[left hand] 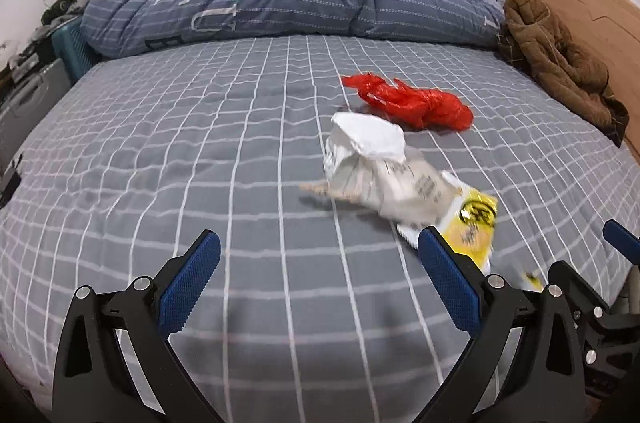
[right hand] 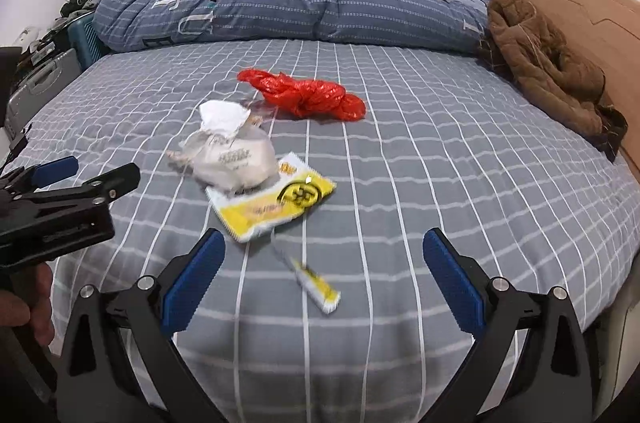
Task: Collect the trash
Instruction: 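Grasp the white tissue packet with the left gripper, then hold the tissue packet in the left gripper while the right grasps the red bag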
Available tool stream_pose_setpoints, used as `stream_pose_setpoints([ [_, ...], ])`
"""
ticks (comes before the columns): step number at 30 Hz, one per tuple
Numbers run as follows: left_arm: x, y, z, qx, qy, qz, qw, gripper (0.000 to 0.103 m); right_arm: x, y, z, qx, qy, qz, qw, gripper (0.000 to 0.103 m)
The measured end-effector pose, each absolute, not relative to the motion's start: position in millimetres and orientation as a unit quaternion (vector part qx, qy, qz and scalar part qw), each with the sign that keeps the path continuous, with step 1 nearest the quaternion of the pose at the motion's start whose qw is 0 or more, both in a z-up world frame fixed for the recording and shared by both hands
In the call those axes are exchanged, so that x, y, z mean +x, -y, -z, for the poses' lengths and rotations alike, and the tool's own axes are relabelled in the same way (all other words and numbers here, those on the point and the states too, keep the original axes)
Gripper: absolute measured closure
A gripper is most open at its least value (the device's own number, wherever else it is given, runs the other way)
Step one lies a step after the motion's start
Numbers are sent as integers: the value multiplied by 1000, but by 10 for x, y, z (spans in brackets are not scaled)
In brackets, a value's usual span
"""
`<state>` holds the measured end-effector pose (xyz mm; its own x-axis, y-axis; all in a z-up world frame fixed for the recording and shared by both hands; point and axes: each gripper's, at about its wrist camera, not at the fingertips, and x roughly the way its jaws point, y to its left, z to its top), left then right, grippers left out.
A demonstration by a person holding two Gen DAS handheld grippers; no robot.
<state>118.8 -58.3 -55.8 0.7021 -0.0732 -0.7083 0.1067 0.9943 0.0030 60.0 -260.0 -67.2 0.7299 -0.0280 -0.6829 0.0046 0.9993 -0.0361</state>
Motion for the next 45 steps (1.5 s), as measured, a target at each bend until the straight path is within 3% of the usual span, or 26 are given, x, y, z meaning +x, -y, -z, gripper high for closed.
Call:
stream_pose_setpoints([
  [14,2196,865,698,48,-381,58,922,6,1701,2911,716,-27,-375,23,926,8],
  [21,2574,990,828,51,-393,80,914,14,2157,3060,765,-24,-378,29,925,8],
  [24,2665,1043,902,52,-406,94,907,31,2279,3074,801,-16,-382,26,924,8],
  [26,2718,1065,974,48,-419,104,901,56,2356,3050,835,-15,-384,20,923,8],
  [29,2760,1075,1054,40,-434,114,893,81,2479,2999,876,-20,-387,16,922,8],
  [31,2765,1047,1074,34,-437,120,891,90,2576,2963,881,-13,-388,11,922,8],
  [43,2788,522,729,1,-396,83,915,94,2952,2630,985,12,-385,-39,922,8],
  [45,2795,471,745,0,-398,79,914,94,2994,2589,1057,5,-398,-36,917,15],
])
